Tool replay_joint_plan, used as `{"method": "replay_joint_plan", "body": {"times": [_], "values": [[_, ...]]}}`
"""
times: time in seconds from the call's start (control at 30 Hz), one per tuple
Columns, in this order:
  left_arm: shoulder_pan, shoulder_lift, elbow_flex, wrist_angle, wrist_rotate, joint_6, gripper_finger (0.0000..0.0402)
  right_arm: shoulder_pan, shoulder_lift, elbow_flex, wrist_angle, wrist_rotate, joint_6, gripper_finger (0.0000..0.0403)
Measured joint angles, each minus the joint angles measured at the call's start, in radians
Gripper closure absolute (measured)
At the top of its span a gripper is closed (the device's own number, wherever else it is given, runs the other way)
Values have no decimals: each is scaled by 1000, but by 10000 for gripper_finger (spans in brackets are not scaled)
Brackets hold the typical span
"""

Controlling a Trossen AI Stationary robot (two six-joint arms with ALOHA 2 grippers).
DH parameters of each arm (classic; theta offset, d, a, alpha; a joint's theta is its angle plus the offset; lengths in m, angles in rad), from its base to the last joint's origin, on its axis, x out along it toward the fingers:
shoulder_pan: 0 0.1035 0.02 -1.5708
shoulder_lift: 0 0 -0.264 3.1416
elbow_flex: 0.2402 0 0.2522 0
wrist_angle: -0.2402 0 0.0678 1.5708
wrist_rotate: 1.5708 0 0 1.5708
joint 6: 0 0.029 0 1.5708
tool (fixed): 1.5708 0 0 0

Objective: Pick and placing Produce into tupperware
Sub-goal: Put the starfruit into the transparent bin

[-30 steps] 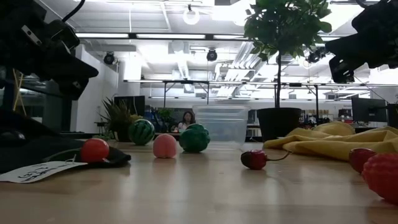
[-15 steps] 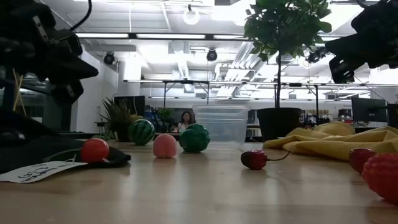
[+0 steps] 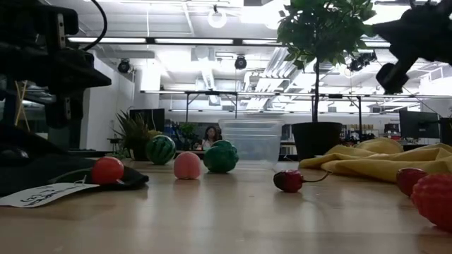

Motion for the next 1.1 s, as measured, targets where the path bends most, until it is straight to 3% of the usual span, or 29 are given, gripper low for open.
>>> {"method": "replay_joint_plan", "body": {"times": [0.3,0.5,0.73,0.8,0.93,1.1], "values": [[0,0,0,0,0,-2,401,0,0,0,36,177,309,403],[0,0,0,0,-12,0,401,0,0,0,94,406,406,403],[0,0,0,0,-25,3,401,0,0,7,566,476,102,403],[0,0,0,0,-41,3,401,0,0,49,597,477,-5,403],[0,0,0,0,-45,3,401,0,34,203,360,495,-88,403],[0,0,0,0,-45,3,401,0,178,428,-19,520,-94,403]]}}
